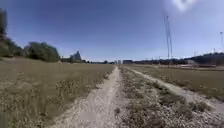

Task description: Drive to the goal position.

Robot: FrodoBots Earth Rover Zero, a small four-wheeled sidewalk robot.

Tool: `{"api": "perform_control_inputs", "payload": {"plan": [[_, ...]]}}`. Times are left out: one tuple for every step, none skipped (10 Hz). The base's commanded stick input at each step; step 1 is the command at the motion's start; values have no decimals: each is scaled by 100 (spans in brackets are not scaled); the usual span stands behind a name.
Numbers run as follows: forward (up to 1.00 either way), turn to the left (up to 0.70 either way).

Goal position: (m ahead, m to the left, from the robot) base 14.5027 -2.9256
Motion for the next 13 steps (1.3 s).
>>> {"api": "perform_control_inputs", "payload": {"plan": [[70,0],[70,0],[70,0],[70,0],[70,0],[70,0],[70,0],[70,0],[70,0],[70,0],[70,0],[70,0],[70,0]]}}
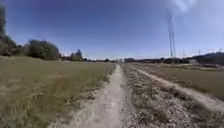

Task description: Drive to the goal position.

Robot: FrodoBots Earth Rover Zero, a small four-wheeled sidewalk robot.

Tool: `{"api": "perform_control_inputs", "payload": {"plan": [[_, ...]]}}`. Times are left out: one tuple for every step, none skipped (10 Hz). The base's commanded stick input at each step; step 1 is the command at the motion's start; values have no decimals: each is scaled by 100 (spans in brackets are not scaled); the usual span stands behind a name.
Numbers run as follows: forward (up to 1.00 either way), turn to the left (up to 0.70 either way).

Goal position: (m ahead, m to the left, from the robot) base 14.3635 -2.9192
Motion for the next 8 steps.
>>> {"api": "perform_control_inputs", "payload": {"plan": [[70,0],[70,0],[70,0],[70,0],[70,0],[70,0],[70,-16],[70,-35]]}}
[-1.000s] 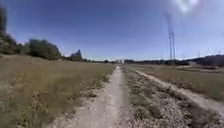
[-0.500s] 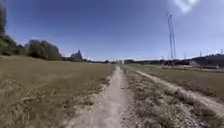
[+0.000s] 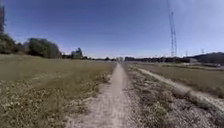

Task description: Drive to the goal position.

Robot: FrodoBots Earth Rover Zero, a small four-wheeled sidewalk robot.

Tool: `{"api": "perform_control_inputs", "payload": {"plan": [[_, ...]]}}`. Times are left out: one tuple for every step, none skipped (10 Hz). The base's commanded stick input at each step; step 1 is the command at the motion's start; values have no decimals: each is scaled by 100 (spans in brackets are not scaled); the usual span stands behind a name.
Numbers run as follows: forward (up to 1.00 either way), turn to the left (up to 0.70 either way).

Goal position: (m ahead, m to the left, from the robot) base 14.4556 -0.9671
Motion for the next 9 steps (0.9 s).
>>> {"api": "perform_control_inputs", "payload": {"plan": [[70,-21],[70,-4],[70,-17],[70,-35],[70,-22],[70,-10],[70,-8],[70,-8],[70,-34]]}}
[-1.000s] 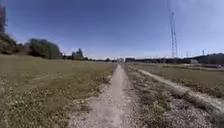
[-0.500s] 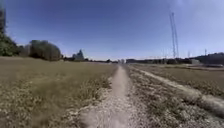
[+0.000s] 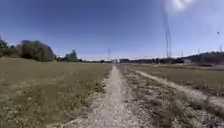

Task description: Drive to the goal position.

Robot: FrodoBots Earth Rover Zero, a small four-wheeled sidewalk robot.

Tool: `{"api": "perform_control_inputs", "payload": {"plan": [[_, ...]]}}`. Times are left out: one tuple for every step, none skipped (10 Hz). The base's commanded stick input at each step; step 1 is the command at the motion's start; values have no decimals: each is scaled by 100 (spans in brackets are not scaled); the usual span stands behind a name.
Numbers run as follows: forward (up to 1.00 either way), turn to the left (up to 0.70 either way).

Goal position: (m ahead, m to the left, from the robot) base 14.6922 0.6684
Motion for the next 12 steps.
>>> {"api": "perform_control_inputs", "payload": {"plan": [[70,-35],[70,-7],[70,0],[70,0],[70,0],[70,0],[70,0],[70,-5],[70,-25],[70,-35],[70,0],[70,0]]}}
